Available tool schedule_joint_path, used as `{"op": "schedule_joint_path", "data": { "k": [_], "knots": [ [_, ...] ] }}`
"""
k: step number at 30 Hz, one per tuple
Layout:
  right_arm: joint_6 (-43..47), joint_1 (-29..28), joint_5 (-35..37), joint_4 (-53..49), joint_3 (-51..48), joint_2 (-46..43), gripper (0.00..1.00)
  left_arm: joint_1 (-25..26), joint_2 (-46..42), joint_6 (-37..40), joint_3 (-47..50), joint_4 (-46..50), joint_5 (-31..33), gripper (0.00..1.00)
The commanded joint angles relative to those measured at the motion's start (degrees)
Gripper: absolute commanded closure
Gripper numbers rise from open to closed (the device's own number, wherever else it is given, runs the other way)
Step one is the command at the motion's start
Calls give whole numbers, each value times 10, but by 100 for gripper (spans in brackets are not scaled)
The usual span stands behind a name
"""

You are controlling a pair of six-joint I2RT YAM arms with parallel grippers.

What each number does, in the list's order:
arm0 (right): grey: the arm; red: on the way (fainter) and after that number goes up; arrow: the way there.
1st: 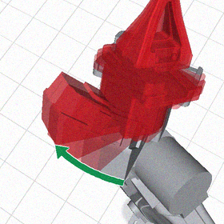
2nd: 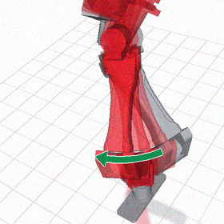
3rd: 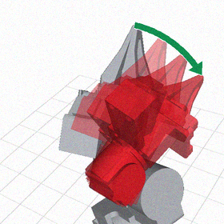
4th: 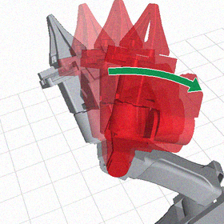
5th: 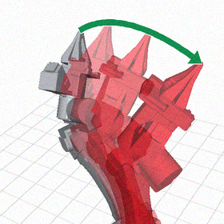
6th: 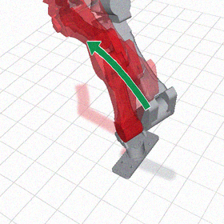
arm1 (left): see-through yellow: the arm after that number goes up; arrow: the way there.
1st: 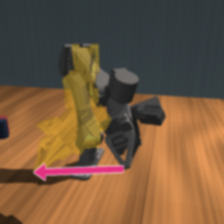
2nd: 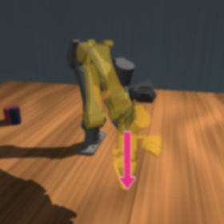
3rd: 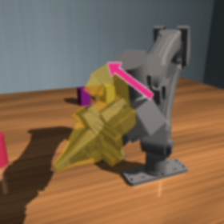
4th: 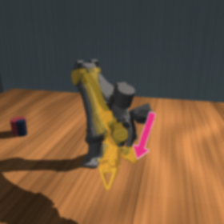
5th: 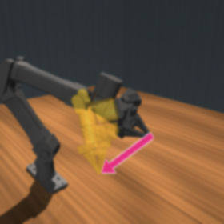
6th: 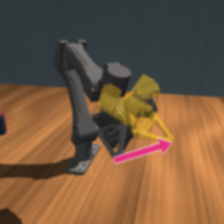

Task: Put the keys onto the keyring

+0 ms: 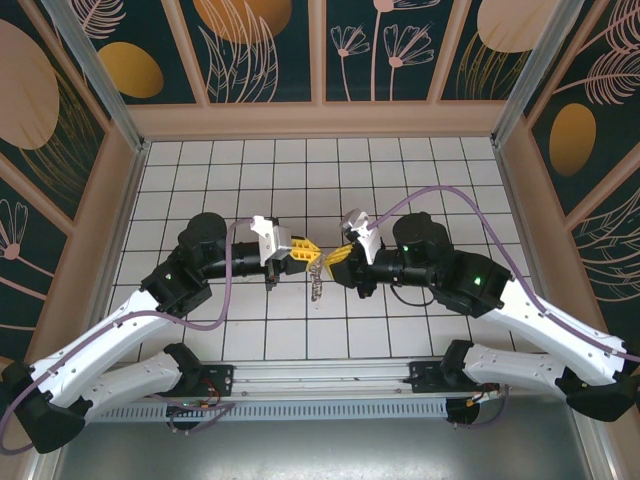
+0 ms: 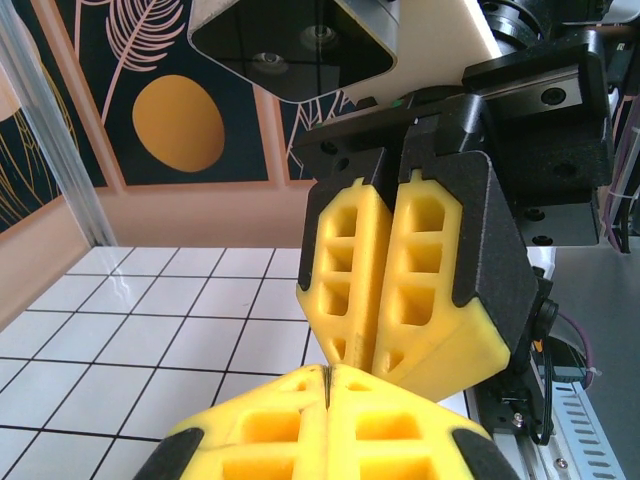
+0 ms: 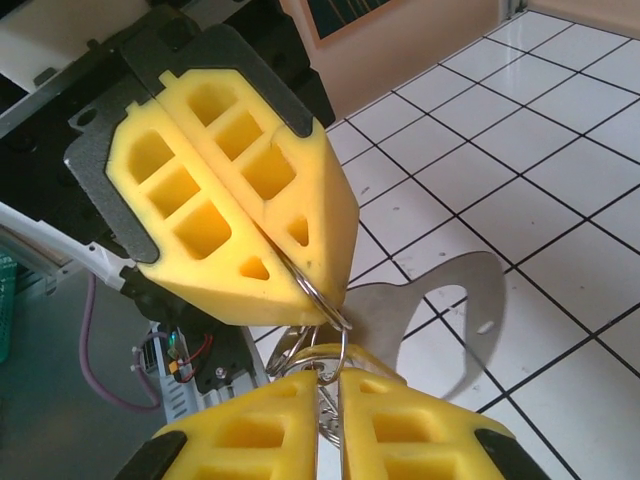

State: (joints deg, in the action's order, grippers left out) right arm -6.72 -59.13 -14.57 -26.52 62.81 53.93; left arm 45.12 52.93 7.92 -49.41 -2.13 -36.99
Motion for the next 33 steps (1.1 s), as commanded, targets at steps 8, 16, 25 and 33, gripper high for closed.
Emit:
{"op": "schedule_joint_path", "data": {
  "k": [8, 16, 25, 33],
  "knots": [
    [21, 6, -47, 48, -18, -8, 92, 1, 1, -1, -22, -20, -19, 100],
    [19, 7, -50, 61, -16, -20, 82, 1, -3, 0, -22, -17, -21, 100],
    [-2, 21, -48, 77, -25, -35, 71, 1, -7, 3, -22, -18, -10, 100],
    [-8, 49, -73, 88, -23, -10, 74, 1, -6, 8, -25, -8, -18, 100]
  ]
}}
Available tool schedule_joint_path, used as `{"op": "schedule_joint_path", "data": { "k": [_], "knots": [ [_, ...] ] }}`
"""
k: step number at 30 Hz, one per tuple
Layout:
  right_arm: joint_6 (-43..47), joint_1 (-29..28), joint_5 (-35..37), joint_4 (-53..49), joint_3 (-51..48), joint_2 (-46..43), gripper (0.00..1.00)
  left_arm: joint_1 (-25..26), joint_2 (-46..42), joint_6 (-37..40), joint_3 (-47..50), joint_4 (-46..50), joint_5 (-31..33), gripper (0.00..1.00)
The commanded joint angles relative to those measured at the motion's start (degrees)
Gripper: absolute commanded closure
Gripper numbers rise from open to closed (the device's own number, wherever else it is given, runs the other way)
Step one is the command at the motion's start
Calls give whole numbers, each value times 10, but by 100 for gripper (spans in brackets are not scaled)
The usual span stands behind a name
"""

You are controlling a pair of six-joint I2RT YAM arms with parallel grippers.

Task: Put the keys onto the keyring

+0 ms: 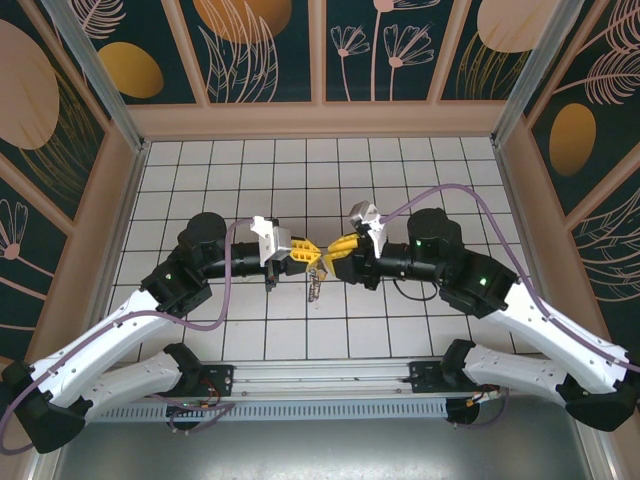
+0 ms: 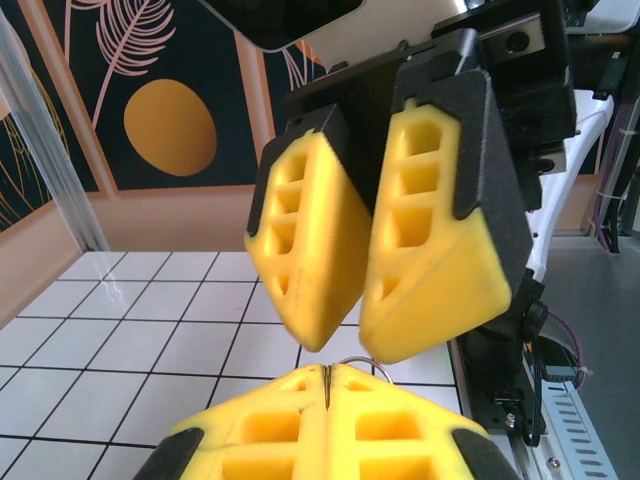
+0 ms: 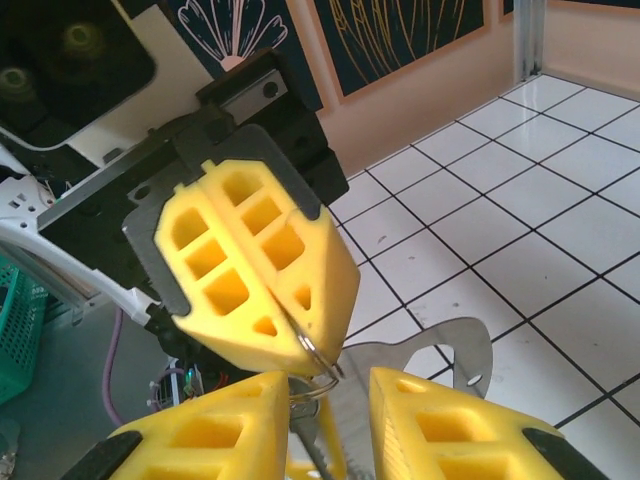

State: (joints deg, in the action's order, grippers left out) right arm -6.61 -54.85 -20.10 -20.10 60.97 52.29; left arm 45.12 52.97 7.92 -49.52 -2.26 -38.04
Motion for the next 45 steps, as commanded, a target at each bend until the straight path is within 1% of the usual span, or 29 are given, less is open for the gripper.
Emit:
{"op": "schedule_joint_path", "data": {
  "k": [1, 6, 13, 21, 42, 45],
  "knots": [
    [-9, 7, -21, 23, -4, 9, 74, 1, -8, 10, -24, -5, -7, 100],
    [-9, 7, -35, 28, -6, 17, 74, 1, -7, 14, -24, -2, -3, 100],
    [-9, 8, -36, 18, -7, 20, 79, 1, -4, 14, -25, -10, 0, 100],
    [-8, 9, -42, 19, -21, 17, 89, 1, -9, 2, -21, -26, -5, 100],
    [-8, 10, -67, 59, -54, 7, 89, 1, -5, 2, -23, -26, 2, 100],
    [-10, 10, -72, 71, -58, 10, 91, 1, -7, 4, -23, -25, 4, 100]
  ]
}}
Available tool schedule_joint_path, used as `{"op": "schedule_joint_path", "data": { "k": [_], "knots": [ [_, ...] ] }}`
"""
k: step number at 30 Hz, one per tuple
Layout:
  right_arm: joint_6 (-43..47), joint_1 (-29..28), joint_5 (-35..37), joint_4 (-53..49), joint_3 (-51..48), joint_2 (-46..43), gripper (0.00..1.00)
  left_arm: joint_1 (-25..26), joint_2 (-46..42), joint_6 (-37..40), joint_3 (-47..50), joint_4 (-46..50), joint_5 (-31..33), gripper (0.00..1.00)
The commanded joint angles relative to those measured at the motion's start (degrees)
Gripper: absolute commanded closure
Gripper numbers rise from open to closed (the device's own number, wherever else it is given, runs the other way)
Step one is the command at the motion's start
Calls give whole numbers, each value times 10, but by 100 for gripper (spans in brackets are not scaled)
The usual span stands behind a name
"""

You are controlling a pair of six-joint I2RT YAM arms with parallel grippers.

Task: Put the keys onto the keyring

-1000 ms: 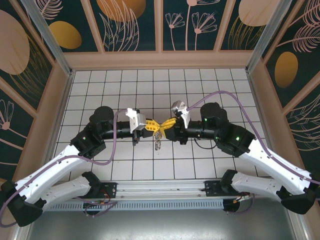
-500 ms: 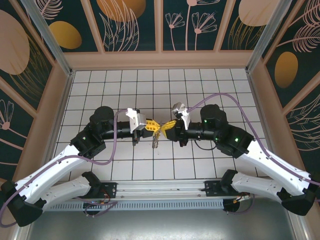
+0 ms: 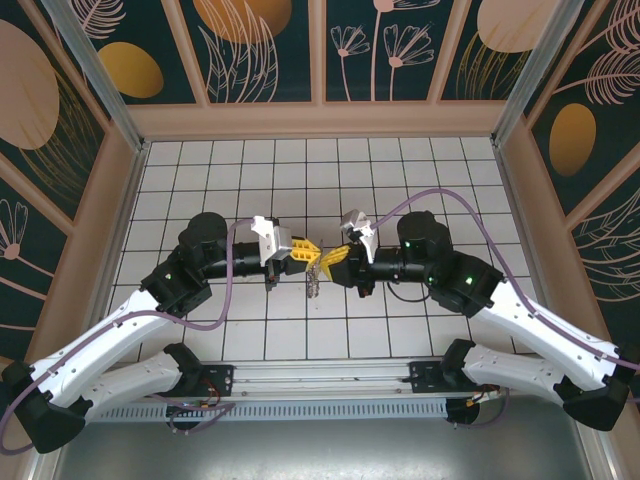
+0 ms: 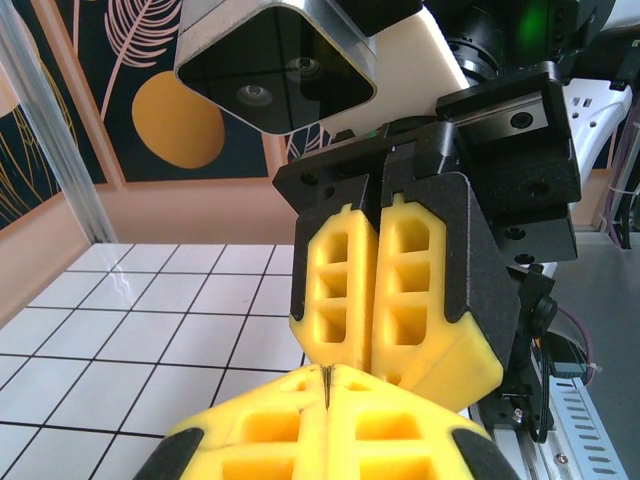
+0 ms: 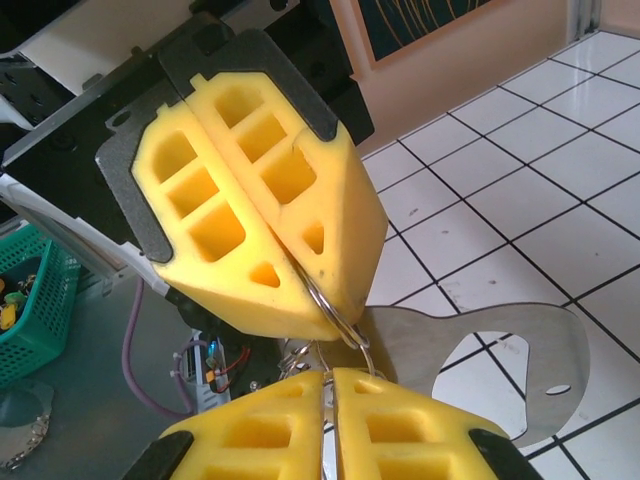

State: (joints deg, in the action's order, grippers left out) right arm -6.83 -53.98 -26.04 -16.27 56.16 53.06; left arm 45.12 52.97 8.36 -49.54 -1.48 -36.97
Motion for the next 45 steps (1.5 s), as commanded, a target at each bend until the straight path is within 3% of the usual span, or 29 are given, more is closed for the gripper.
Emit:
{"op": "schedule_joint_path", "data": {
  "k": [1, 7, 24, 34, 39, 45],
  "knots": [
    [-8, 1, -13, 37, -12, 3, 92, 1, -7, -1, -23, -32, -7, 100],
    [-16, 4, -12, 66, -25, 1, 100, 1, -8, 4, -26, -26, -8, 100],
    [-35, 26, -5, 81, -18, 19, 100, 1, -23, -16, -30, -43, -76, 100],
    [-12, 16, -1, 56, -14, -10, 100, 0, -29, -21, -29, -47, -80, 100],
    [4, -1, 57, 21, -5, -64, 74, 1, -26, -21, -34, -48, -62, 100],
    [-22, -11, 30, 61, -24, -93, 62, 1, -23, -6, -35, -40, -13, 100]
  ]
}}
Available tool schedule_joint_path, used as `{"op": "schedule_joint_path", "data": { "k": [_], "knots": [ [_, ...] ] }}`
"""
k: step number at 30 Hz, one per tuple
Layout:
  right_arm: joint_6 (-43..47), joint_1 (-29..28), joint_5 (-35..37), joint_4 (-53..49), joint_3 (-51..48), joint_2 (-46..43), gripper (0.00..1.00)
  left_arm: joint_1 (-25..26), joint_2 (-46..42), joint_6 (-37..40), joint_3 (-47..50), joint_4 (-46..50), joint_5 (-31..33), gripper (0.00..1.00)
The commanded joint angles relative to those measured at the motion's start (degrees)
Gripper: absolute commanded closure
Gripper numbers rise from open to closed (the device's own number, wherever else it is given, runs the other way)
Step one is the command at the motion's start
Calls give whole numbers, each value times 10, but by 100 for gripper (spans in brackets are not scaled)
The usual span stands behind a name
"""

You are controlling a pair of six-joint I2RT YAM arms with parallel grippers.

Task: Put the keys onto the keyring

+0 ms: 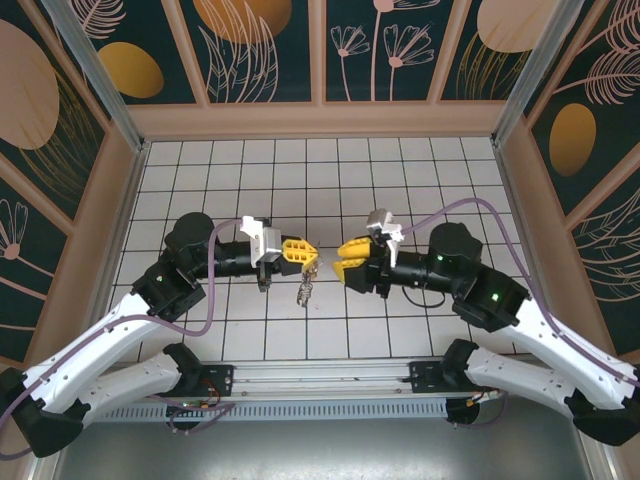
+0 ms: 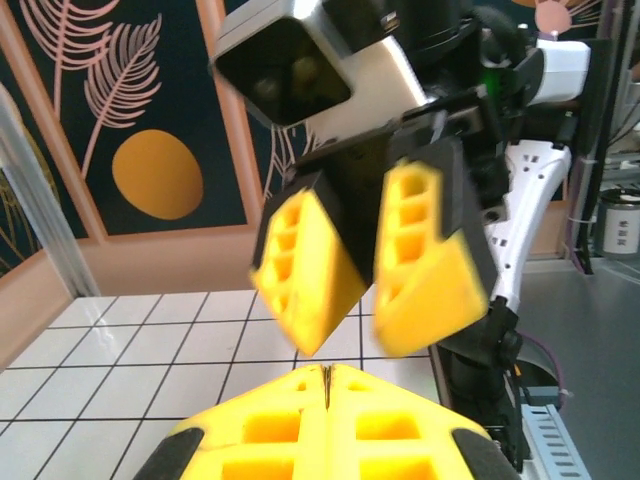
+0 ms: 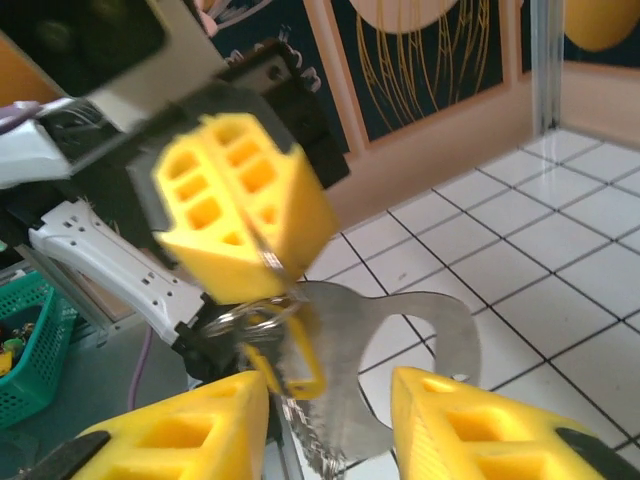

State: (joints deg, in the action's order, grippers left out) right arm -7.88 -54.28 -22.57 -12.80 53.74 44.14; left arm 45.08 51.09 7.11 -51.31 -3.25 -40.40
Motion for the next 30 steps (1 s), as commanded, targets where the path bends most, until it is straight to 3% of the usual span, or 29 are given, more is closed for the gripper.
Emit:
{"op": "schedule_joint_path", "data": {
  "k": [1, 9, 30],
  "knots": [
    [-18, -10, -7, 34, -5, -1, 62, 2, -4, 6, -18, -25, 22, 100],
    [-58, -24, -31, 139, -28, 44, 61, 1, -7, 7, -12, -24, 29, 100],
    [-71, -13, -9, 149, -36, 37, 73, 1, -10, 9, -10, -23, 25, 100]
  ]
}}
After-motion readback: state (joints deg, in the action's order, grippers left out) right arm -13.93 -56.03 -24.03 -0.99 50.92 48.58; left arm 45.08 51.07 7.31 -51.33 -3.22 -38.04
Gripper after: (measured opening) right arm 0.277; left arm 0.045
